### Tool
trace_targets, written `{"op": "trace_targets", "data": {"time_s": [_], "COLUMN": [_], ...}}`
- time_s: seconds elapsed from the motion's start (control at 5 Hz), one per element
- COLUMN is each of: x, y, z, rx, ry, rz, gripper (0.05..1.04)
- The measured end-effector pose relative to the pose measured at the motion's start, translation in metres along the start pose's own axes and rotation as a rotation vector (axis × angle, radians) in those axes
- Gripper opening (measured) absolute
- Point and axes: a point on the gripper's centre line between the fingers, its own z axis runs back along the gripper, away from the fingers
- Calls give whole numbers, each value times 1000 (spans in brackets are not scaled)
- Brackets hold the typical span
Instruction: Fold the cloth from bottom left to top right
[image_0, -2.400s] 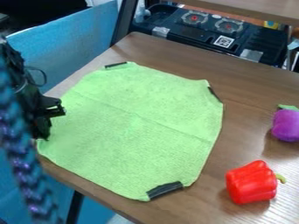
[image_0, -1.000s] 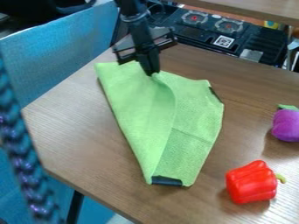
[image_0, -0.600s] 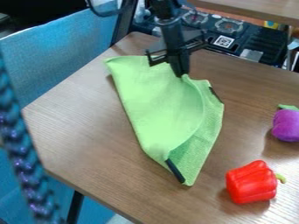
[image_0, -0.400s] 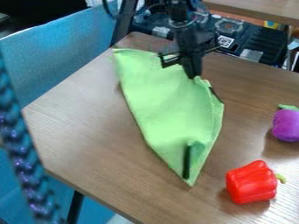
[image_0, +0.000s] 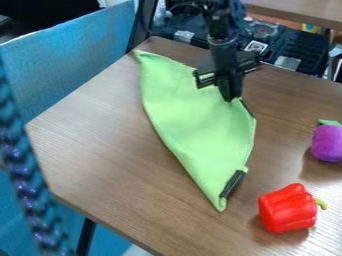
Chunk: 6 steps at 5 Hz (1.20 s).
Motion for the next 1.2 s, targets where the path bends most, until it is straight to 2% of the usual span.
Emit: {"op": "trace_targets", "data": {"time_s": [0.2,0.4,0.6,0.8,1.0,1.2], "x": [0,-6,4,4,13,11], "y": [-6,-9,-1,14,34,68], "z": [-1,-9,-12,-10,34,72], "rx": [-13,-70,-118,-116,-59,86], "ry": [-25,-3,-4,-27,-50,27], "rz": [-16,-43,-51,-182,-283,-403], "gripper": [503,810,1001,999,999,999]}}
